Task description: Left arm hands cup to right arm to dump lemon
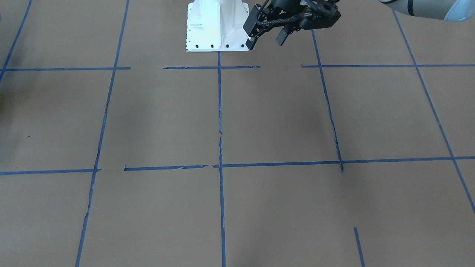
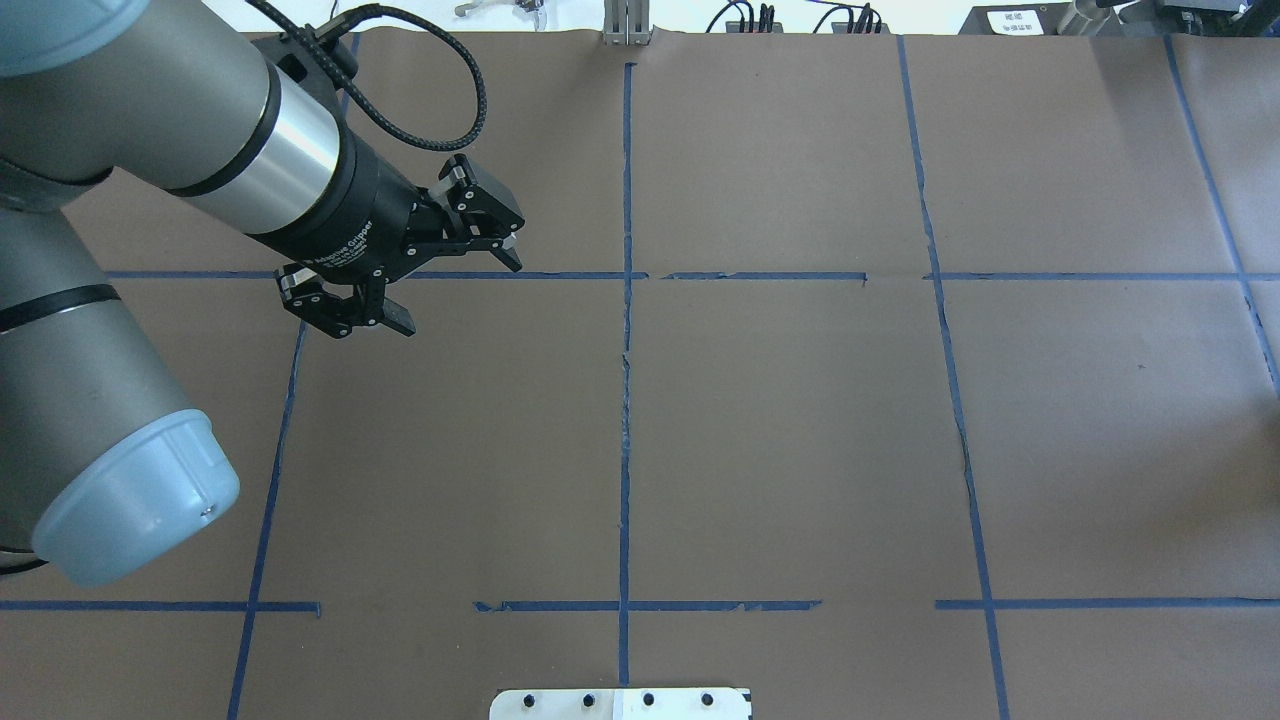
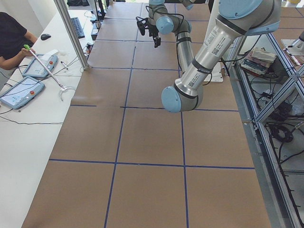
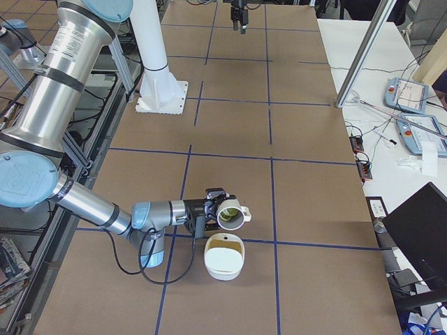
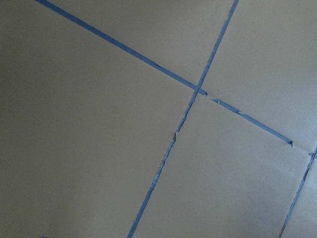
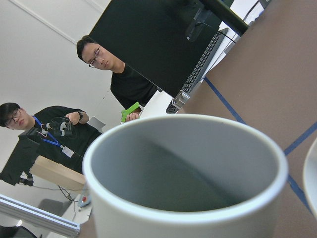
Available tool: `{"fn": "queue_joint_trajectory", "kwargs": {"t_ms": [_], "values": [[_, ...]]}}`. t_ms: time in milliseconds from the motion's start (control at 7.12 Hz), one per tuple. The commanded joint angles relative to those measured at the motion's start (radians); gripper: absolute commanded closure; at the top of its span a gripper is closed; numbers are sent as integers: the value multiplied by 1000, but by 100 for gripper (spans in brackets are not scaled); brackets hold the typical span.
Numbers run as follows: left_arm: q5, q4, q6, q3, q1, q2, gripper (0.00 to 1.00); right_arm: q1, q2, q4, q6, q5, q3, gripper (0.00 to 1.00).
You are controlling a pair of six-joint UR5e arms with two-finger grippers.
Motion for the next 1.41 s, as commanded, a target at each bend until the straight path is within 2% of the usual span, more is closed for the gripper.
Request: {"fn": "queue_joint_trajectory", "kwargs": {"t_ms": [0, 141, 562, 1124, 1265], "values": [[1, 0, 8, -1, 3, 6, 0, 96, 38, 98, 324, 61, -56, 89], [1, 0, 8, -3, 3, 5, 0, 149, 61, 106, 512, 66, -56, 88], [3, 0, 8, -5, 4, 0, 0, 191, 90, 166, 907, 78, -66, 87], [4, 0, 8, -9, 4, -3, 0, 234, 84, 174, 1354, 98, -66, 84], [4, 1, 7, -9, 4, 0, 0, 248, 82, 174, 1394, 121, -69, 83]]}}
